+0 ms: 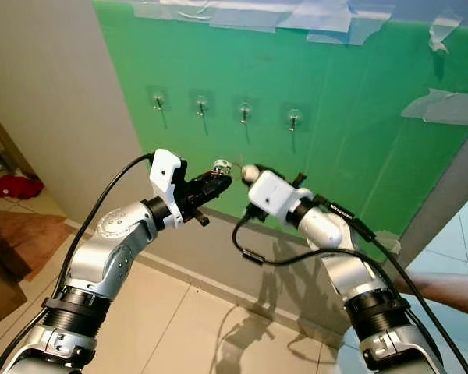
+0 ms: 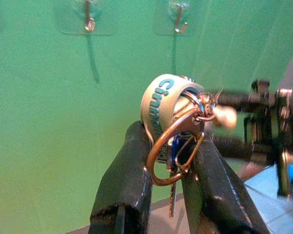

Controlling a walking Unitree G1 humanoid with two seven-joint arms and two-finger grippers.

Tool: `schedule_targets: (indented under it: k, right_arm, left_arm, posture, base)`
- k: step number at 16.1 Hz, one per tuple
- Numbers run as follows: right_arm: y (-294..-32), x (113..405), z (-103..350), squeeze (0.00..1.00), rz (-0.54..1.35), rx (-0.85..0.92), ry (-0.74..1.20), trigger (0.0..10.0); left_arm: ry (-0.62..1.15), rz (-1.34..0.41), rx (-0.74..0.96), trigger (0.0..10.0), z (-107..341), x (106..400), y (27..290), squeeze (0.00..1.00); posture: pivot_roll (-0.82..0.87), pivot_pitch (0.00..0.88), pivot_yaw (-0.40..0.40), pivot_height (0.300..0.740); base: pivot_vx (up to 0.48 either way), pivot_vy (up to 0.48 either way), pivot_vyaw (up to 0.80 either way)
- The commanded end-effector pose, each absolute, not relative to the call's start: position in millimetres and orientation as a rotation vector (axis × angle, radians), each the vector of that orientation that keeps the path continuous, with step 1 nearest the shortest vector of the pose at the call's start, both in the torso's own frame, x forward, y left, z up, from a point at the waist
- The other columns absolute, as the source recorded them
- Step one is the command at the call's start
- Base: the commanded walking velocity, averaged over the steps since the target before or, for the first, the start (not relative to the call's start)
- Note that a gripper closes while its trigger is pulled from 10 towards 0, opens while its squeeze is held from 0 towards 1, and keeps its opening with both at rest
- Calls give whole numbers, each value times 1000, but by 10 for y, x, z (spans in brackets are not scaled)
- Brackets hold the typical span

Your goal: Hang keys on a hook

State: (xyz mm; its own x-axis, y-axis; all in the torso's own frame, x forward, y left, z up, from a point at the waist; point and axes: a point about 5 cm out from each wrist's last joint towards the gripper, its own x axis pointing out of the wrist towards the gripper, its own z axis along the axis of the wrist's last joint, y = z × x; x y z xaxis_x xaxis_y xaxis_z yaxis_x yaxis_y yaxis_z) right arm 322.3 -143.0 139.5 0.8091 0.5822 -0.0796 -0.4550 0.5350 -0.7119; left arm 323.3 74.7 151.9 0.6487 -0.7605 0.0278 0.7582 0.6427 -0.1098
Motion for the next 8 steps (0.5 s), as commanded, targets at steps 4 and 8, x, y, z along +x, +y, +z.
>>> schedule_targets:
  k: [4,8]
  right_arm:
    - [-1388,3180,1312,0,647,-822,-179,0]
    - [-1247,3098,1275,0,709,-788,-199,0]
  left_arm:
    - [-21,-870,-109,0,1659,3246,765,0]
    - [-24,-866,-108,0,1685,3269,764,0]
  posture:
    - [-104,0,77,740]
    - [-105,0,78,740]
  base:
    - [0,0,0]
    - [0,0,0]
